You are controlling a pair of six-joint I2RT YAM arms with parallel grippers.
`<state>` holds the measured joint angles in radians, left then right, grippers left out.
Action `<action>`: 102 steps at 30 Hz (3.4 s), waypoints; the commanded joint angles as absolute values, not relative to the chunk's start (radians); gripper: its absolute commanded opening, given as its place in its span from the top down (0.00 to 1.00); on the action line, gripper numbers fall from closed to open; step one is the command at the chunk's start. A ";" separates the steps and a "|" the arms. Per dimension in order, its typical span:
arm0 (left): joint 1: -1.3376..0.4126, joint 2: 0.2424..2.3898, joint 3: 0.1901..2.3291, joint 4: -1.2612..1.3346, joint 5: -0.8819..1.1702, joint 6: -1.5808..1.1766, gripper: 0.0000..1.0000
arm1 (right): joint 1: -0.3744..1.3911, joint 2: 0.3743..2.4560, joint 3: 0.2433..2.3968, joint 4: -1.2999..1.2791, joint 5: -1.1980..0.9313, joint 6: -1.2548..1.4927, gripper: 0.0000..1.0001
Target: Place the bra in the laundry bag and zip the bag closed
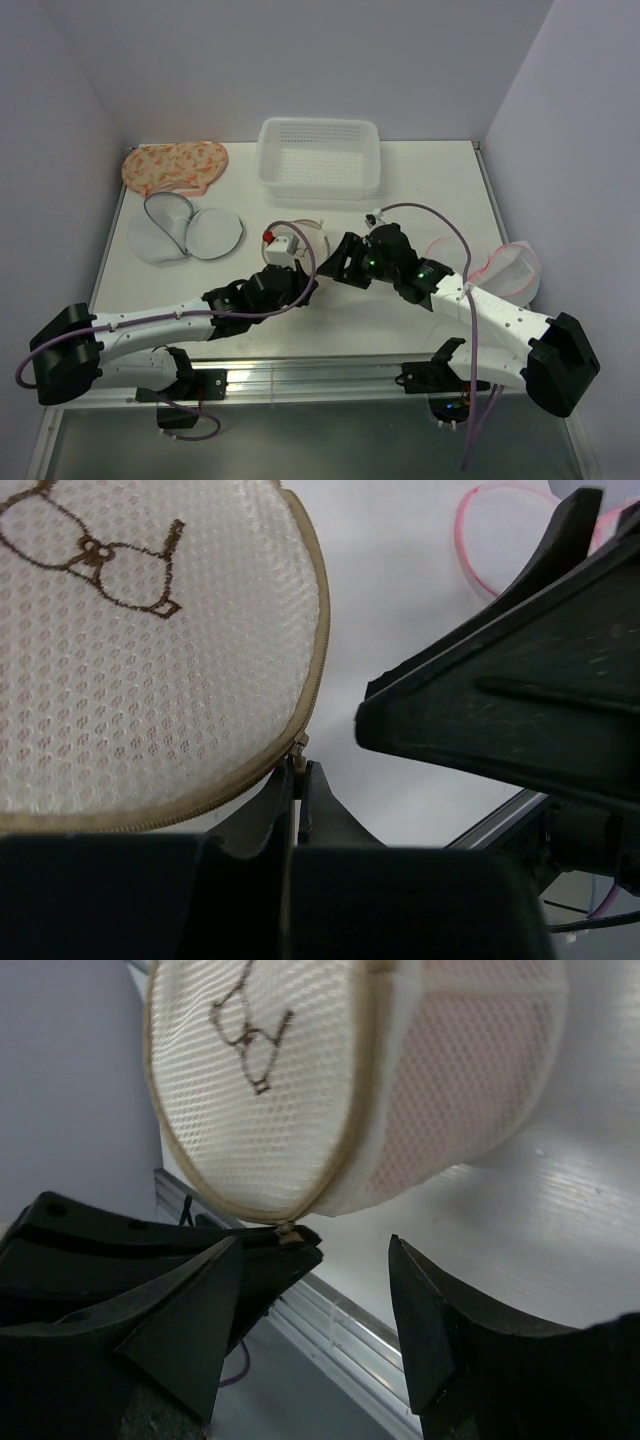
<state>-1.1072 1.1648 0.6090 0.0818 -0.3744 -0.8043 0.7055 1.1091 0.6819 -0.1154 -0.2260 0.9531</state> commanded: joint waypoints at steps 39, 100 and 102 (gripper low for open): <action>-1.017 0.953 0.482 -0.019 -0.420 -0.853 1.00 | 0.423 1.660 1.302 -0.195 -0.420 0.545 0.80; -1.055 0.956 0.505 -0.049 -0.482 -0.841 1.00 | 0.437 1.703 1.342 -0.215 -0.311 0.485 0.70; -1.055 0.969 0.508 -0.025 -0.471 -0.819 1.00 | 0.451 1.704 1.347 -0.227 -0.321 0.483 0.66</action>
<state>-1.0542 0.9695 0.5079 -0.0387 -0.4683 -0.8165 0.4450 1.7088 1.2915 -0.2409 -0.3183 0.5304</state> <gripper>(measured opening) 0.035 0.325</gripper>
